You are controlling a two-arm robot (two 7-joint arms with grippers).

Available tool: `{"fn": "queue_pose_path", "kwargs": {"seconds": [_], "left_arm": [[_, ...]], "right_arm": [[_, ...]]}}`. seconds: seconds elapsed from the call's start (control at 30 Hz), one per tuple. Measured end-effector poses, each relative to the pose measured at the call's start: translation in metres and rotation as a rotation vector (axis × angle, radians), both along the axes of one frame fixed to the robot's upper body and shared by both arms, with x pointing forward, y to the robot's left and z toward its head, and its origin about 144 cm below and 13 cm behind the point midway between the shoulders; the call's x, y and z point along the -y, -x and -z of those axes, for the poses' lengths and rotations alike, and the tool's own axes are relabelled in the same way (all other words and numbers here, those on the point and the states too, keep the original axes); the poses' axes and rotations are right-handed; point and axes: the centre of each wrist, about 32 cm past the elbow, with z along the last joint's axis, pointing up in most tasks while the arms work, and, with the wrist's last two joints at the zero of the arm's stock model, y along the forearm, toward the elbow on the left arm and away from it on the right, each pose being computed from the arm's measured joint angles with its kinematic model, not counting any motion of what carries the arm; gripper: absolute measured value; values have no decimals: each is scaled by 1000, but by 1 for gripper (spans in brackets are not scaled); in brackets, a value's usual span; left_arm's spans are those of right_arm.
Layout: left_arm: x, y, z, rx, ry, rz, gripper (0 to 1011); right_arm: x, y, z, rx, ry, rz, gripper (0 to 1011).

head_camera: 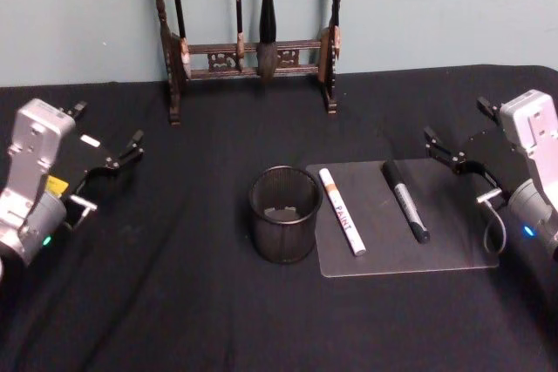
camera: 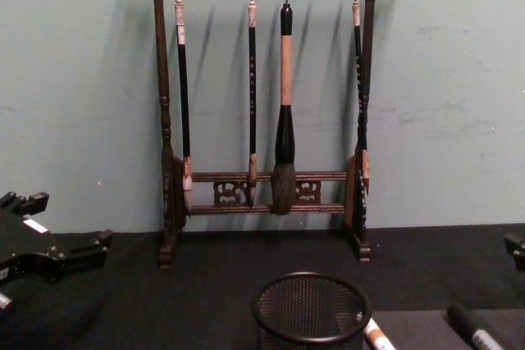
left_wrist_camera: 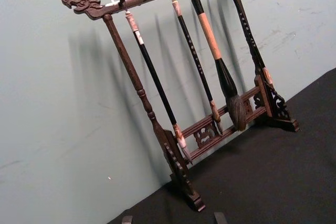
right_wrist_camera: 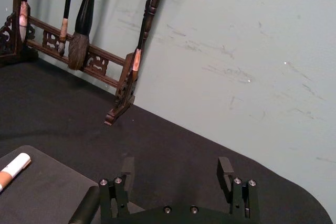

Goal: Pick up the water-based marker from the table and place it into the pen holder.

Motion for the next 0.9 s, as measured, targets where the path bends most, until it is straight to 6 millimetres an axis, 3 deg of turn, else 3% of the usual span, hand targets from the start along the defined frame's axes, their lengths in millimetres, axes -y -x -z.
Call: {"fn": "queue_pose_path", "kwargs": {"seconds": [0.9], "left_arm": [[0,0,0,0,0,0,1001]], "right_arm": [[0,0,0,0,0,0,1002]]}}
